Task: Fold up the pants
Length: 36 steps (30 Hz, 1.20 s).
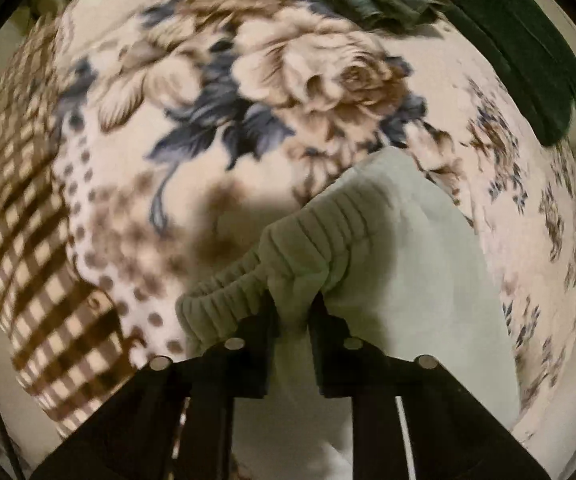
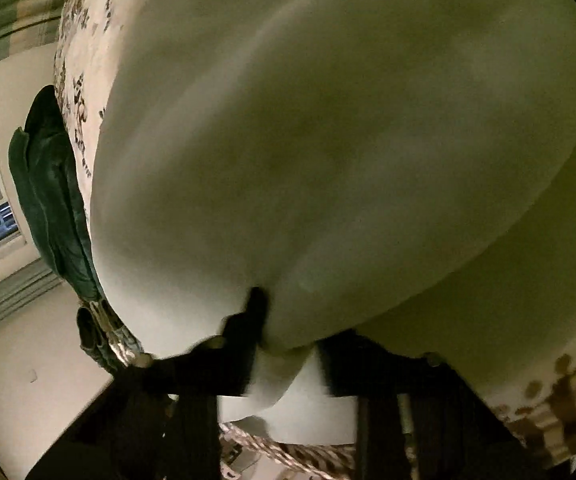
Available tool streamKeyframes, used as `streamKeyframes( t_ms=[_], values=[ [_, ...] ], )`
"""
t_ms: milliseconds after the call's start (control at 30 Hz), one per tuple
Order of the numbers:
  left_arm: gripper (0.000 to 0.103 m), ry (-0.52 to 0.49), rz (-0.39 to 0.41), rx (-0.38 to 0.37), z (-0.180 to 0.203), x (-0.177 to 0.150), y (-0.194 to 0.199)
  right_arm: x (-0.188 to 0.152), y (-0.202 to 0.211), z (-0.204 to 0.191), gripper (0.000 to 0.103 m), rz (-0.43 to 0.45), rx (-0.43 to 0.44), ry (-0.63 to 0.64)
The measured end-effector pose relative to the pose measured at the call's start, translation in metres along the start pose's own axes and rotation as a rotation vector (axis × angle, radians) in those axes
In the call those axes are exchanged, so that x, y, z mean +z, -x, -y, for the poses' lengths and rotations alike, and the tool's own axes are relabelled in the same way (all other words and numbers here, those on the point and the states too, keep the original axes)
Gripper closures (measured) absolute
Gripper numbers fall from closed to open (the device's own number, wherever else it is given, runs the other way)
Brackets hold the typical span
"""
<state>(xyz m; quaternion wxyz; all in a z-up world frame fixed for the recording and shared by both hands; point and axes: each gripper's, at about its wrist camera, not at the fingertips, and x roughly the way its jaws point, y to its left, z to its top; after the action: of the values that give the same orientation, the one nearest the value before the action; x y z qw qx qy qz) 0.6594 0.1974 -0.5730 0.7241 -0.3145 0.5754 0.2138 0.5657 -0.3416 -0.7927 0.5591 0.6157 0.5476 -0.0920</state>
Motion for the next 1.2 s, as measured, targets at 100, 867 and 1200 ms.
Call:
streamKeyframes(
  t_ms=[100, 867, 1200],
  values=[
    [0.095, -0.075, 0.053, 0.034, 0.006, -0.007, 0.018, -0.01, 0.018, -0.012, 0.093, -0.004, -0.047, 0.107],
    [0.036, -0.257, 0.045, 0.269, -0.006, -0.066, 0.032, -0.032, 0.024, -0.004, 0.043, -0.189, -0.168, 0.267],
    [0.014, -0.573, 0.104, 0.236, 0.125, -0.156, 0.035, 0.059, 0.214, 0.035, 0.041, 0.275, -0.188, 0.102]
  ],
)
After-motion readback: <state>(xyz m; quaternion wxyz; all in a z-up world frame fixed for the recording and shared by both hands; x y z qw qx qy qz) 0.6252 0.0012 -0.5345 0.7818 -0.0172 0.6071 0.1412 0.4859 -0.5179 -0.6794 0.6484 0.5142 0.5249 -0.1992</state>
